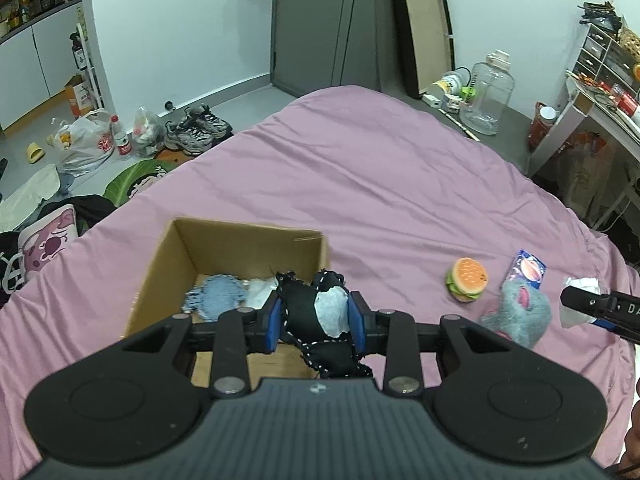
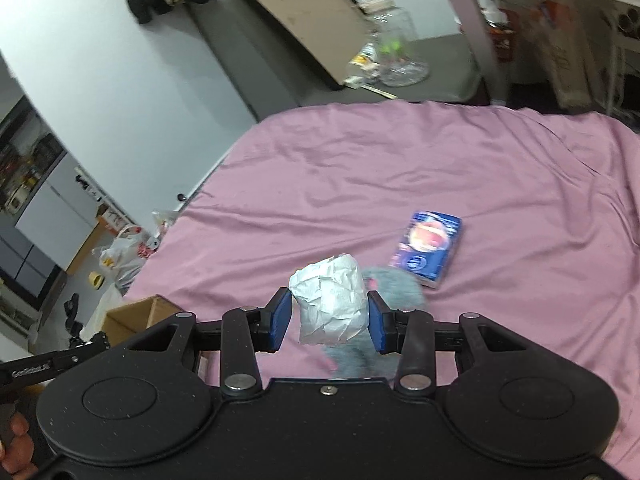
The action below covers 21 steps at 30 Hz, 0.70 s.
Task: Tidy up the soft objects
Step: 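Carry both items over the cardboard box and release them inside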
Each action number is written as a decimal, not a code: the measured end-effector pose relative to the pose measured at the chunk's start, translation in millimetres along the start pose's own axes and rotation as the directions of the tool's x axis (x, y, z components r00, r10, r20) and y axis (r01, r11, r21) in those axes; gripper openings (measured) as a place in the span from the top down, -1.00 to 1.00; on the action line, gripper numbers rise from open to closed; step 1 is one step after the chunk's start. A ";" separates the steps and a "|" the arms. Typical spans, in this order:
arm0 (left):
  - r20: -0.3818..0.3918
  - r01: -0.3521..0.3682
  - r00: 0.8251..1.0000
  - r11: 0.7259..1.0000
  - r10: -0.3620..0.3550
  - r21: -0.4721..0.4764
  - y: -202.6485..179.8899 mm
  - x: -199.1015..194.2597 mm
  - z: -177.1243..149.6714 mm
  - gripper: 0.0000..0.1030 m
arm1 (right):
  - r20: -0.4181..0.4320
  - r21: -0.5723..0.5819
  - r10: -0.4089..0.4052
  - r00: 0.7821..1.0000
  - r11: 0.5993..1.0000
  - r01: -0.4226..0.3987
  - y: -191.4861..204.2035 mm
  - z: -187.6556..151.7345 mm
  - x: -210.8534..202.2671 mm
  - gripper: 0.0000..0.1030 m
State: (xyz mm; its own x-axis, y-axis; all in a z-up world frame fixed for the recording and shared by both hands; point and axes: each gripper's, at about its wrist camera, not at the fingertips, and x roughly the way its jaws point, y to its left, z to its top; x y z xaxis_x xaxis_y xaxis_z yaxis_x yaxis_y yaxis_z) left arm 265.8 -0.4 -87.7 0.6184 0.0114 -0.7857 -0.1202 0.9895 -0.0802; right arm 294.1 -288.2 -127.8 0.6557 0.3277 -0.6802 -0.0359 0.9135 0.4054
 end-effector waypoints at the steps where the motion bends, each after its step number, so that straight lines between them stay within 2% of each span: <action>1: -0.004 -0.001 1.000 1.000 0.001 -0.004 4.4 1.1 0.7 0.36 | 0.003 -0.005 0.006 1.000 1.000 -0.006 3.5 -0.9 0.2 0.23; 5: 0.003 -0.030 1.000 0.999 0.030 -0.012 21.1 2.9 1.5 0.36 | 0.016 -0.013 0.042 0.999 0.999 -0.041 20.6 -4.6 1.1 0.23; 9: 0.001 -0.019 1.000 0.998 0.019 -0.052 39.3 7.3 -0.8 0.36 | 0.027 -0.047 0.065 0.998 0.997 -0.064 42.6 -9.4 2.5 0.23; 15: -0.019 -0.036 0.999 0.997 0.035 -0.075 61.8 21.8 -8.0 0.36 | 0.027 -0.071 0.073 0.997 0.995 -0.071 69.5 -15.0 12.4 0.23; 21: -0.049 -0.020 0.999 0.993 0.015 -0.113 84.0 39.7 -18.1 0.36 | 0.018 -0.111 0.075 0.997 0.991 -0.072 94.7 -22.7 23.3 0.23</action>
State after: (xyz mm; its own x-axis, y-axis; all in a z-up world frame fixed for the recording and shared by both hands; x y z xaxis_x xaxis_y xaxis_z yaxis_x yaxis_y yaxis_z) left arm 266.2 80.5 -136.7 0.5777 0.0191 -0.8161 -0.2196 0.9665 -0.1328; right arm 288.9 -188.6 -119.1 0.6645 0.3907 -0.6370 -0.1666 0.9084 0.3834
